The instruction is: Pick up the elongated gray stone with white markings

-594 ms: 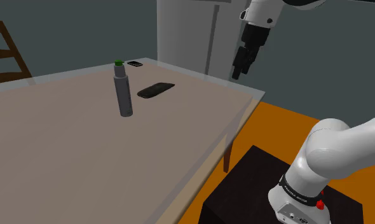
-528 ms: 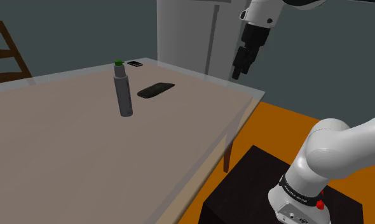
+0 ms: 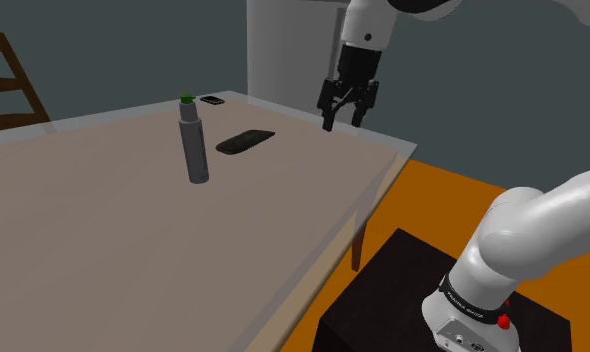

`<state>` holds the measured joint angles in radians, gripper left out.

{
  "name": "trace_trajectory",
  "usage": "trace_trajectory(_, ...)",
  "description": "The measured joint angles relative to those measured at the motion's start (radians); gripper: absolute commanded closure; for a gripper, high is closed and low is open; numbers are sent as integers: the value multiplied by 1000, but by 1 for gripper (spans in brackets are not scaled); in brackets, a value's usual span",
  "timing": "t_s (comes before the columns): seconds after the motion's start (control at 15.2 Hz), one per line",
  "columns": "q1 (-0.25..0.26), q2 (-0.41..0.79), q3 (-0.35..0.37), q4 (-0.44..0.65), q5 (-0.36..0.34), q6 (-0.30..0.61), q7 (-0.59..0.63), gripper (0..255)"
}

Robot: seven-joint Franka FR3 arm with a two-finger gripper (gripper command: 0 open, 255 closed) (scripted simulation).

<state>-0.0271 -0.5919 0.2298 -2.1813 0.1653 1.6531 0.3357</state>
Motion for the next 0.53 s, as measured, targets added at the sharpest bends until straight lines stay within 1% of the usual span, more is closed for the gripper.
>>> trace_trajectory(0.26,-36,153,82,98,30,41,212,0)
trace_trajectory(0.53,-64,315,153,224,33,65,429,0)
